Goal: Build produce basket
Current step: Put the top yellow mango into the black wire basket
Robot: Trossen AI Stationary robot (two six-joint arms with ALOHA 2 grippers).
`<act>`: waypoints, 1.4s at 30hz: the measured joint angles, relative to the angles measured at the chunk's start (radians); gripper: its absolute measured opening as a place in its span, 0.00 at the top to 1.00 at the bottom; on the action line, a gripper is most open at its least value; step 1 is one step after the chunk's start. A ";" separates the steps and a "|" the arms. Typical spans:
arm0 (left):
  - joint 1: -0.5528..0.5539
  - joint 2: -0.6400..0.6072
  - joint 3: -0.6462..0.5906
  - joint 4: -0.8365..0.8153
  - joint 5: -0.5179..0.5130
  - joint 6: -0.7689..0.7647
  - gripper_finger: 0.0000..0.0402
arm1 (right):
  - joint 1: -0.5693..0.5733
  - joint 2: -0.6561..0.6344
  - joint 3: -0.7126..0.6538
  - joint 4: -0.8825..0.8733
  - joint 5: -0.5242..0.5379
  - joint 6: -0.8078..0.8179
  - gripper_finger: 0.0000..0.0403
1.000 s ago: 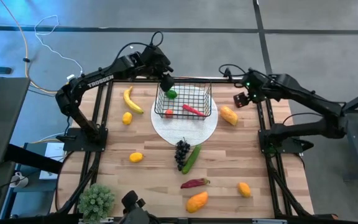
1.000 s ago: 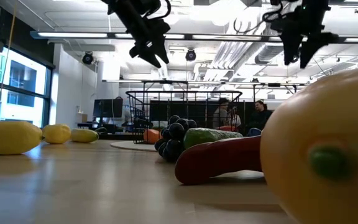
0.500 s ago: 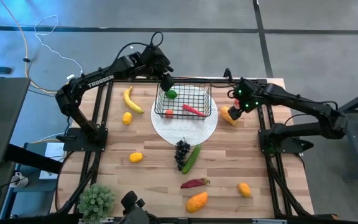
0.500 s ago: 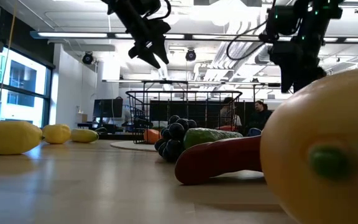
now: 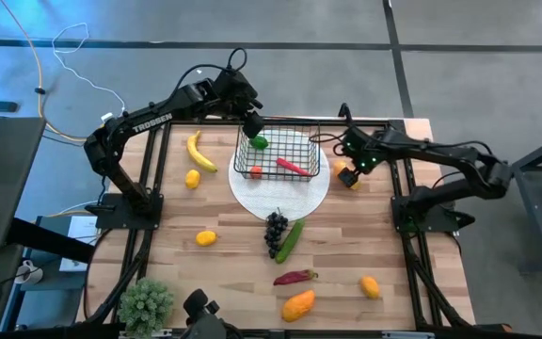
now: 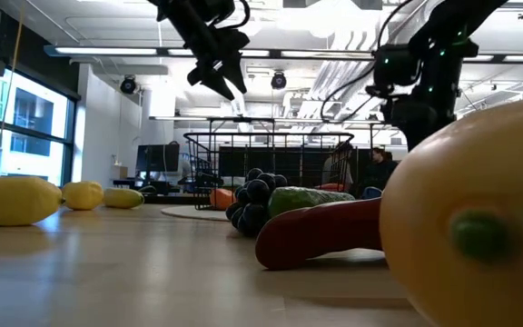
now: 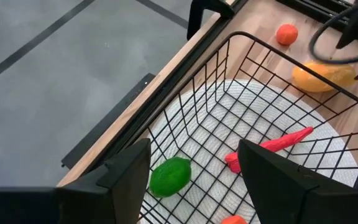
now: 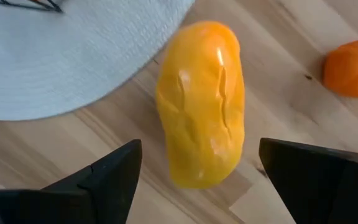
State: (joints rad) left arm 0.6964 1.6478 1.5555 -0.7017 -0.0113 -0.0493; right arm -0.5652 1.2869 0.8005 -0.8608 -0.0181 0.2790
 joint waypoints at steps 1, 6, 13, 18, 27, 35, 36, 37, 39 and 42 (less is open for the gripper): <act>0.000 0.000 0.000 0.000 0.000 0.000 0.42 | 0.000 0.015 0.000 0.000 0.000 0.000 0.24; 0.000 0.000 0.000 0.000 0.000 0.000 0.42 | 0.000 0.090 0.000 0.009 0.000 0.005 0.24; 0.003 0.000 0.000 0.000 0.000 0.006 0.42 | 0.000 0.176 0.000 0.013 0.014 0.027 0.25; 0.010 0.000 0.000 0.000 -0.003 0.008 0.42 | 0.000 0.193 0.000 0.012 0.014 0.058 0.38; 0.031 0.001 0.000 -0.001 -0.003 0.008 0.42 | 0.000 0.193 0.016 -0.024 -0.018 0.103 0.60; 0.059 0.001 0.000 -0.036 -0.003 0.008 0.42 | 0.000 0.143 0.125 -0.137 -0.001 0.171 0.60; 0.064 0.001 0.000 -0.043 -0.003 0.008 0.42 | 0.000 0.133 0.140 -0.153 0.011 0.184 0.60; 0.067 0.001 0.000 -0.050 -0.003 0.007 0.42 | 0.000 0.124 0.156 -0.165 0.025 0.193 0.61; 0.074 0.001 0.000 -0.058 -0.003 0.000 0.42 | 0.000 0.103 0.192 -0.183 0.044 0.210 0.61; 0.078 0.001 0.000 -0.060 -0.003 0.000 0.42 | 0.000 0.080 0.247 -0.199 0.075 0.212 0.61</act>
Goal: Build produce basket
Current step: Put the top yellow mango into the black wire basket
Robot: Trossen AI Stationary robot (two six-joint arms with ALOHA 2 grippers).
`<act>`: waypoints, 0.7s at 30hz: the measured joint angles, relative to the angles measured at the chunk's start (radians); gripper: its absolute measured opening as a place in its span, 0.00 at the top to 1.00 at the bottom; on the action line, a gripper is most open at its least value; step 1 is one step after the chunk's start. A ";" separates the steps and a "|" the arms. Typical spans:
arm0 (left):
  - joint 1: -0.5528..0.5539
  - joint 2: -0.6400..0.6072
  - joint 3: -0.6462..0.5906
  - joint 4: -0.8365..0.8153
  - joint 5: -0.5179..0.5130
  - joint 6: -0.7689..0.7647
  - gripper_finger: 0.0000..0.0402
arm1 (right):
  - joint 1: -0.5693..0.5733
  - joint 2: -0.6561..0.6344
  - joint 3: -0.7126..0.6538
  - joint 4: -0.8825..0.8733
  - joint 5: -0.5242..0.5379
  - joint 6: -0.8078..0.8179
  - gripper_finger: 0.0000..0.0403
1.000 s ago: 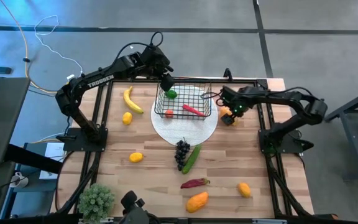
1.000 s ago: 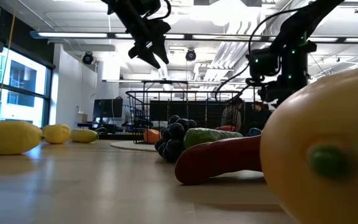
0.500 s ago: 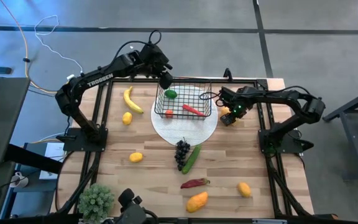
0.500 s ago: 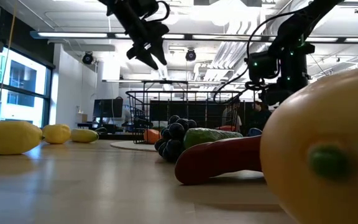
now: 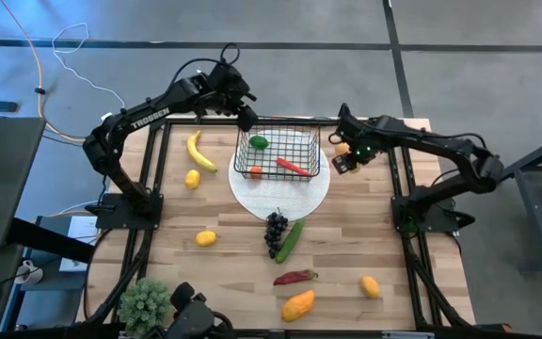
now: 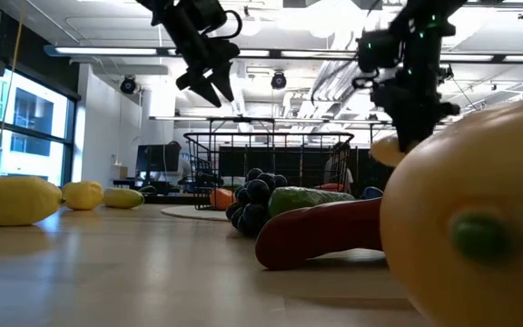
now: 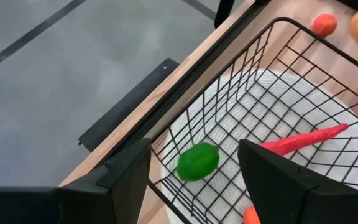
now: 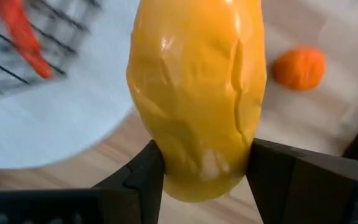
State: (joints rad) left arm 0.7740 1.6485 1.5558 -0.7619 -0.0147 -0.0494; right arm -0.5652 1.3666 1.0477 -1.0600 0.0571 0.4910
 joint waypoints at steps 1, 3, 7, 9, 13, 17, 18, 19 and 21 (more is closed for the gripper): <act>0.001 0.000 0.000 0.000 0.000 0.000 0.42 | 0.000 -0.002 0.023 -0.001 0.005 0.000 0.61; 0.005 0.000 0.000 0.000 0.000 0.000 0.42 | -0.001 -0.003 0.072 0.000 0.023 -0.016 0.61; 0.006 0.000 0.000 -0.001 0.000 -0.003 0.42 | -0.005 -0.004 0.172 0.013 0.064 -0.064 0.61; 0.006 0.000 0.000 -0.001 0.000 -0.016 0.42 | -0.011 -0.004 0.219 0.034 0.081 -0.101 0.61; 0.006 0.000 0.000 -0.002 0.002 -0.053 0.42 | -0.024 -0.005 0.287 0.131 0.084 -0.208 0.61; 0.006 0.000 0.000 -0.031 0.004 -0.093 0.42 | -0.033 -0.005 0.310 0.274 0.057 -0.325 0.61; 0.006 0.000 0.000 -0.046 0.004 -0.099 0.42 | -0.033 -0.005 0.310 0.311 0.042 -0.350 0.61; 0.006 0.000 0.000 -0.062 0.004 -0.106 0.42 | -0.033 -0.005 0.310 0.346 0.030 -0.375 0.61; 0.006 0.000 0.000 -0.096 0.003 -0.115 0.42 | -0.033 0.001 0.311 0.417 0.012 -0.422 0.61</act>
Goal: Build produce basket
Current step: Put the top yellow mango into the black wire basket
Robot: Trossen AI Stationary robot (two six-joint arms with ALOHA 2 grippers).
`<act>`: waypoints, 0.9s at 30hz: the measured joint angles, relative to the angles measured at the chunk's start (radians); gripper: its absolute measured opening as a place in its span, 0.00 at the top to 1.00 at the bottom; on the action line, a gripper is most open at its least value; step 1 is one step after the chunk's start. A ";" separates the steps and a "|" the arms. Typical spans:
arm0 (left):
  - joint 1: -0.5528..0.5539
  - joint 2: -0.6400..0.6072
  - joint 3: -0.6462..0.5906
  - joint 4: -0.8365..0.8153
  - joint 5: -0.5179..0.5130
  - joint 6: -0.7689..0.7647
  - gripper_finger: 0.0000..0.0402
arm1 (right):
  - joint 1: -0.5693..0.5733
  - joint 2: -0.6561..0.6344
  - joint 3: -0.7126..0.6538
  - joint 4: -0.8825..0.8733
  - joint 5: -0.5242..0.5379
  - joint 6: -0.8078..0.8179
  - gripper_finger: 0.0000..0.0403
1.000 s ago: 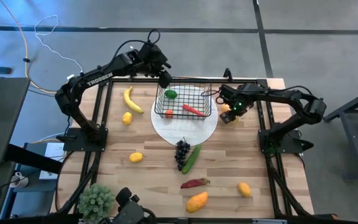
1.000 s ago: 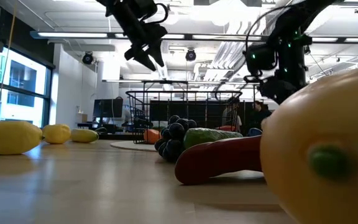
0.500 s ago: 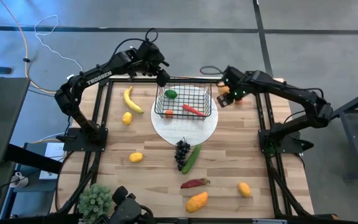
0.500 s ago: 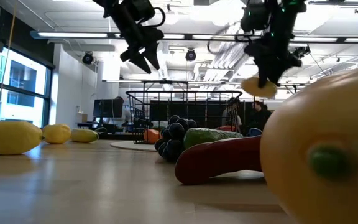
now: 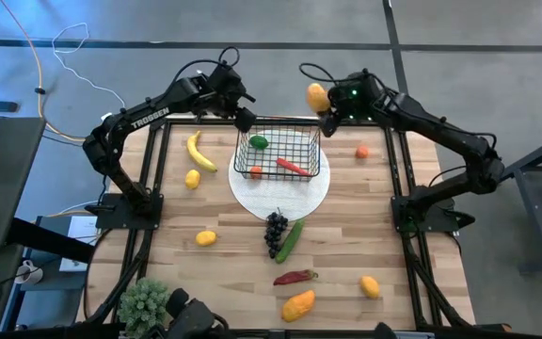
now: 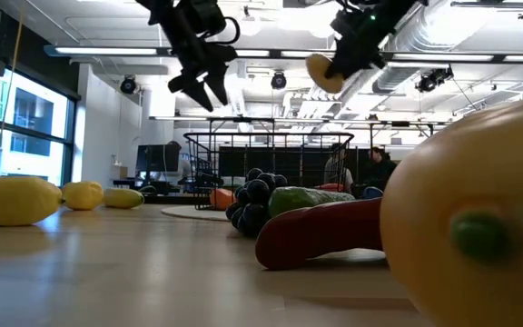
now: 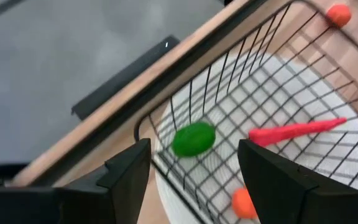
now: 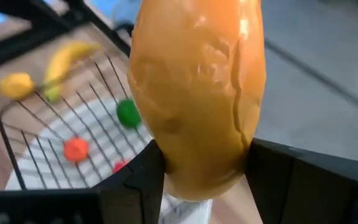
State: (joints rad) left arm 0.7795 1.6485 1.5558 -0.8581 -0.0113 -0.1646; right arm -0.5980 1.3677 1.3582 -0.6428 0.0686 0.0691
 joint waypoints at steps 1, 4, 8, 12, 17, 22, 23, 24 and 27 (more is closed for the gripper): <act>0.000 0.000 0.000 -0.015 0.000 -0.007 0.42 | 0.000 0.007 0.000 0.028 -0.008 -0.021 0.61; -0.001 0.000 0.000 -0.060 0.000 -0.017 0.42 | 0.000 0.038 0.000 0.083 -0.032 -0.084 0.61; -0.001 -0.001 0.000 -0.122 0.000 -0.019 0.42 | 0.001 0.101 0.000 0.108 -0.073 -0.149 0.61; -0.001 -0.001 0.000 -0.176 -0.003 -0.020 0.42 | 0.003 0.177 0.000 0.105 -0.130 -0.160 0.61; -0.002 -0.002 0.000 -0.226 -0.041 -0.018 0.42 | 0.005 0.269 0.000 0.102 -0.200 -0.134 0.61; -0.002 -0.003 0.000 -0.246 -0.056 -0.016 0.42 | 0.006 0.343 0.000 0.098 -0.261 -0.100 0.61; -0.002 -0.003 0.000 -0.247 -0.056 -0.016 0.42 | 0.008 0.354 0.000 0.092 -0.261 -0.096 0.61; -0.001 -0.003 0.000 -0.246 -0.056 -0.016 0.42 | 0.009 0.365 -0.001 0.083 -0.261 -0.096 0.61; -0.001 -0.003 0.000 -0.246 -0.056 -0.016 0.42 | 0.011 0.393 -0.001 0.061 -0.263 -0.099 0.62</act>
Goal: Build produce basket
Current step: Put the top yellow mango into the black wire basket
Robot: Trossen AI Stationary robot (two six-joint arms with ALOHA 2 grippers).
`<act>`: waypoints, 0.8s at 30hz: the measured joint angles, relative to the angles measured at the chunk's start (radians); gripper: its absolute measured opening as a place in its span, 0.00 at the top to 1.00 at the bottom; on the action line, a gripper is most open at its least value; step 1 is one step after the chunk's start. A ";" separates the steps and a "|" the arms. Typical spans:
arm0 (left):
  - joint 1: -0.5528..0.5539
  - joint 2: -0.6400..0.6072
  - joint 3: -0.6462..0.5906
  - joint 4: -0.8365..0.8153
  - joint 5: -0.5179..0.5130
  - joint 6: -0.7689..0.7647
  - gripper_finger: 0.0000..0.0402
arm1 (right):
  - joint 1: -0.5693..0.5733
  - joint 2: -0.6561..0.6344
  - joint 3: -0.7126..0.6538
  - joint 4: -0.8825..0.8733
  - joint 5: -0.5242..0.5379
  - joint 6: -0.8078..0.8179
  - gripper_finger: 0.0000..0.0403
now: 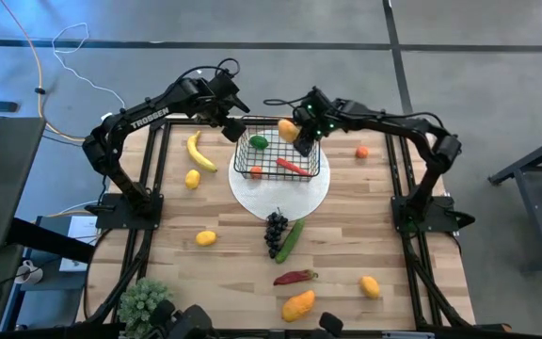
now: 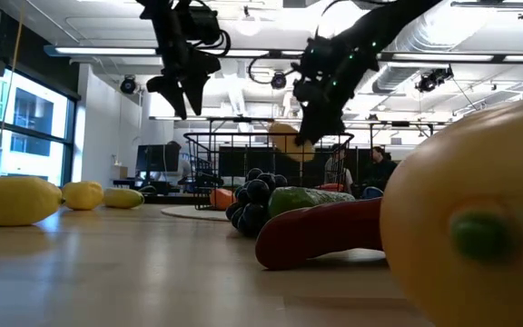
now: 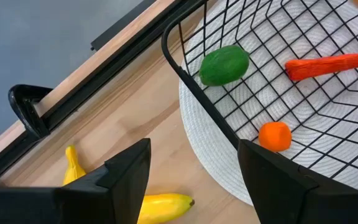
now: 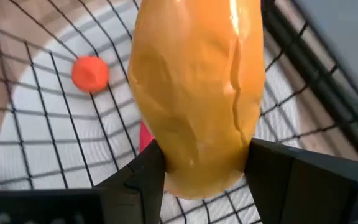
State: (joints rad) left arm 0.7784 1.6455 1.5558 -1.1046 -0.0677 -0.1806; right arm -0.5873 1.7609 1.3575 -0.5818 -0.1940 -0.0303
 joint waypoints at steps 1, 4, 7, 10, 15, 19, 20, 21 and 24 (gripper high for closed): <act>0.000 0.000 0.000 0.000 0.000 0.000 0.42 | 0.001 0.009 0.000 -0.011 0.000 0.000 0.62; 0.000 0.000 0.000 -0.002 0.000 0.000 0.42 | 0.001 0.029 0.000 -0.038 0.011 0.007 0.62; 0.000 0.000 0.000 -0.014 0.001 0.000 0.42 | 0.001 0.037 -0.001 -0.053 0.012 0.023 0.62; 0.000 0.000 0.000 -0.036 0.004 0.000 0.42 | 0.001 0.038 -0.001 -0.071 0.013 0.026 0.62; 0.000 0.000 0.000 -0.083 0.017 -0.003 0.42 | 0.001 0.038 -0.001 -0.073 0.014 0.023 0.55; 0.000 0.000 0.000 -0.115 0.042 -0.003 0.42 | 0.001 0.038 -0.001 -0.073 0.017 0.030 0.42; 0.000 0.000 0.000 -0.116 0.042 -0.003 0.42 | 0.001 0.038 -0.001 -0.074 0.018 0.030 0.40; 0.000 0.000 0.000 -0.116 0.042 -0.003 0.42 | 0.001 0.038 -0.001 -0.074 0.020 0.030 0.39; 0.000 0.000 0.000 -0.116 0.042 -0.003 0.42 | 0.001 0.038 -0.001 -0.082 0.029 0.033 0.37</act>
State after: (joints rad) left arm 0.7780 1.6455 1.5558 -1.2204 -0.0257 -0.1839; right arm -0.5865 1.7985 1.3567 -0.6633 -0.1651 0.0028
